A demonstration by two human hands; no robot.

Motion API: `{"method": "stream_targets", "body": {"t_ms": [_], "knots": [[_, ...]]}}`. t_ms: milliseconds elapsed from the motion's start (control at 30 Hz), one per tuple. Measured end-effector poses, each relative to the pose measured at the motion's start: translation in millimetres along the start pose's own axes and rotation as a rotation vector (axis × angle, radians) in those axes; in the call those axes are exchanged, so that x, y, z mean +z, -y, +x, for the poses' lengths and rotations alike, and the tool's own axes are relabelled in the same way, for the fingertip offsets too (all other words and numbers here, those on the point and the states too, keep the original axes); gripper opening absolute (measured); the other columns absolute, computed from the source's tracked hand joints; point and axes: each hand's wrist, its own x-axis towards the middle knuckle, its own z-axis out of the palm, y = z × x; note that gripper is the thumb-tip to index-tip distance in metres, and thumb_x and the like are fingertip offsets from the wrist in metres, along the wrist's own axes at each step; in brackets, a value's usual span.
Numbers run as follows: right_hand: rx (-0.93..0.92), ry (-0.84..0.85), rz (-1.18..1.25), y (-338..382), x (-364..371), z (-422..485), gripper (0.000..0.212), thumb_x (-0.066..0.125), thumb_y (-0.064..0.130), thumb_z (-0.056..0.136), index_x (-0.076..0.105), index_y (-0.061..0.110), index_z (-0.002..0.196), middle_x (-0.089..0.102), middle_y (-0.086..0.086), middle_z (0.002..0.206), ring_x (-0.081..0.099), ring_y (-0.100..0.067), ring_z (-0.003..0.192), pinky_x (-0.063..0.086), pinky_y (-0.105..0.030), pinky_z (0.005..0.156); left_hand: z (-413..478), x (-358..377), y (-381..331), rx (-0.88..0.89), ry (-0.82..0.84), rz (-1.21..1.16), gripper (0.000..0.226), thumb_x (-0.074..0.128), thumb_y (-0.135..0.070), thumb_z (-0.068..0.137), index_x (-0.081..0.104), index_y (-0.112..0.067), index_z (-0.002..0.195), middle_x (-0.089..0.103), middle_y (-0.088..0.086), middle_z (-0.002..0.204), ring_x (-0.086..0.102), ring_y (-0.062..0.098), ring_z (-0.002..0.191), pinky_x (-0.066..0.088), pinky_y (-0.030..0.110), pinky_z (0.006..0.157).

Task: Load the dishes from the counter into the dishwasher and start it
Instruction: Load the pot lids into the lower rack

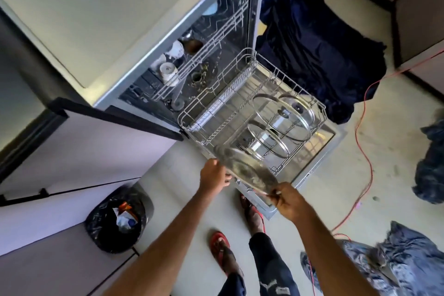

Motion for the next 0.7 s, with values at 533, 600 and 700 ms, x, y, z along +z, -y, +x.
{"method": "stream_targets", "body": {"t_ms": [533,600,700], "knots": [[0.056,-0.014,0.004,-11,14,91,0.032,0.044,-0.016,0.093,0.055,-0.009,0.122,0.067,-0.028,0.114,0.073,-0.038,0.085,0.06,-0.039,0.05,60,23,27,-0.167,-0.073,-0.008,0.011,0.063,-0.009,0.095,0.058,0.0,0.1,0.07,0.027,0.103,0.073,0.037,0.081,0.064,0.042,0.066],[0.052,-0.019,-0.023,-7,15,86,0.035,0.04,-0.019,0.091,0.054,-0.009,0.122,0.067,-0.027,0.108,0.074,-0.036,0.075,0.059,-0.035,0.047,61,27,24,-0.18,-0.112,-0.02,0.027,0.076,-0.01,0.079,0.057,-0.001,0.096,0.068,0.03,0.11,0.073,0.042,0.084,0.063,0.053,0.07],[0.048,-0.005,-0.038,2,15,68,0.018,0.042,-0.016,0.093,0.055,-0.012,0.105,0.067,-0.03,0.099,0.073,-0.036,0.068,0.058,-0.032,0.045,49,30,8,-0.127,-0.181,-0.063,0.028,0.077,-0.005,0.076,0.055,-0.008,0.093,0.065,0.027,0.11,0.073,0.043,0.083,0.062,0.052,0.059]]}}
